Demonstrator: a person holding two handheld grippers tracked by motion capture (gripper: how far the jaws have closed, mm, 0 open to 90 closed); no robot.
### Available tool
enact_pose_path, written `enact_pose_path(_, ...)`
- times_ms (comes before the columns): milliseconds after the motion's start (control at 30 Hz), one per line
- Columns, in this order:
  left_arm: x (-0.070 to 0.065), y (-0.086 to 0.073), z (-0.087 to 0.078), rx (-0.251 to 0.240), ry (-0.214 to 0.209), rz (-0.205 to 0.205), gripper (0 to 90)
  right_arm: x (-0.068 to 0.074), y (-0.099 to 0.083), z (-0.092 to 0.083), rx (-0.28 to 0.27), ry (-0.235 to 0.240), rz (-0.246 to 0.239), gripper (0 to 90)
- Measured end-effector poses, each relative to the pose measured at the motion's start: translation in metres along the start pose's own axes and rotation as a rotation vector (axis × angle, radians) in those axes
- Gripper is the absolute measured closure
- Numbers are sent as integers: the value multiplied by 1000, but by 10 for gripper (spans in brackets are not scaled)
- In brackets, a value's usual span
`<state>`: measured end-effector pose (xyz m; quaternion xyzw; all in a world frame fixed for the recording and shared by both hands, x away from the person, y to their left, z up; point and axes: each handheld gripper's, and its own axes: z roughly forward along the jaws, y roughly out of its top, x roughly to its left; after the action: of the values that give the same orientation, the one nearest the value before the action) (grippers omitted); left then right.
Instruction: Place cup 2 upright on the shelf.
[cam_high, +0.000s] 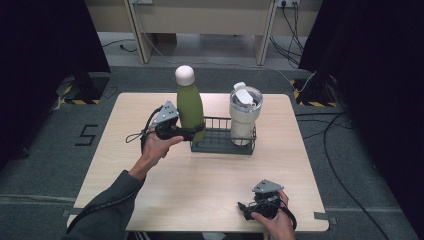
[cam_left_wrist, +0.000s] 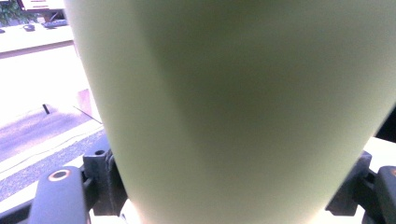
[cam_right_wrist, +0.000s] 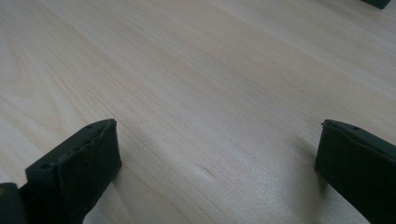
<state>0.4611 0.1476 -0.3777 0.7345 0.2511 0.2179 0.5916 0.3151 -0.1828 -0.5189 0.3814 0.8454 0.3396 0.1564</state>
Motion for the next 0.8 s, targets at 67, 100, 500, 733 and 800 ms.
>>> enact_pose_path(67,1,1,4,-4,3,-2,205,0,0,0,0,0,0,5)
enact_pose_path(100,2,2,6,-5,5,-2,205,0,0,0,0,0,0,5)
enact_pose_path(500,12,-2,34,-9,27,10,205,0,0,0,0,0,-1,5)
enact_pose_path(733,15,-6,49,-12,26,-7,205,0,0,0,-3,1,-3,5)
enact_pose_path(800,15,-7,52,-10,29,-4,205,0,0,0,-1,1,-3,5)
